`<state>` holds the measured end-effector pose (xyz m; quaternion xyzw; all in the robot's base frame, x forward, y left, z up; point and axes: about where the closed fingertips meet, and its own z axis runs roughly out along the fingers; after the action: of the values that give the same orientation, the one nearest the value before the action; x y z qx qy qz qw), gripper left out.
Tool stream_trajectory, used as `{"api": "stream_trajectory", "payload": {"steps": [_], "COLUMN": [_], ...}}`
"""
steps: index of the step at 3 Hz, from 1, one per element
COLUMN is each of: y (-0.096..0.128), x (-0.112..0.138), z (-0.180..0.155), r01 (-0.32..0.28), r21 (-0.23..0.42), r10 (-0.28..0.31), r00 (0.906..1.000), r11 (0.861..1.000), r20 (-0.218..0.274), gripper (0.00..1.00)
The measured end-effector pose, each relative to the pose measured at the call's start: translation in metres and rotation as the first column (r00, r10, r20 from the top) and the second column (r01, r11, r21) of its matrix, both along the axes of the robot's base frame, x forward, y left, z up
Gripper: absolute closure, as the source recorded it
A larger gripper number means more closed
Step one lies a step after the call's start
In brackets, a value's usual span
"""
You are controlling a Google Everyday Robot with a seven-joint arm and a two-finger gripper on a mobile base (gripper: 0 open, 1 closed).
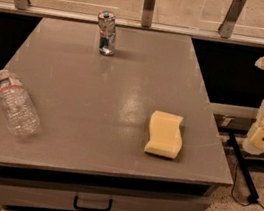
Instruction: Move redbull can near sponge
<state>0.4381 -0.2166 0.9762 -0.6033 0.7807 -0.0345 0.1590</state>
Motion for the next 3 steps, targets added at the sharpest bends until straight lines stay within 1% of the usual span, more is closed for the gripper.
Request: {"api": "stream_trajectory", "payload": {"steps": [1,2,3], "y": [0.0,0.004,0.018], "x": [0.0,0.023,0.063], "z": [0.0,-0.001,-0.008], "r01": [0.0,0.01,0.017], "r21": [0.0,0.063,0.193], "r10": [0.0,-0.011,-0.021], "r00": [1.0,0.9998,0.9997], "r11": [1.0,0.998,0.981], "r20": [0.0,0.018,0.016], "gripper": [0.0,0.0,0.0]}}
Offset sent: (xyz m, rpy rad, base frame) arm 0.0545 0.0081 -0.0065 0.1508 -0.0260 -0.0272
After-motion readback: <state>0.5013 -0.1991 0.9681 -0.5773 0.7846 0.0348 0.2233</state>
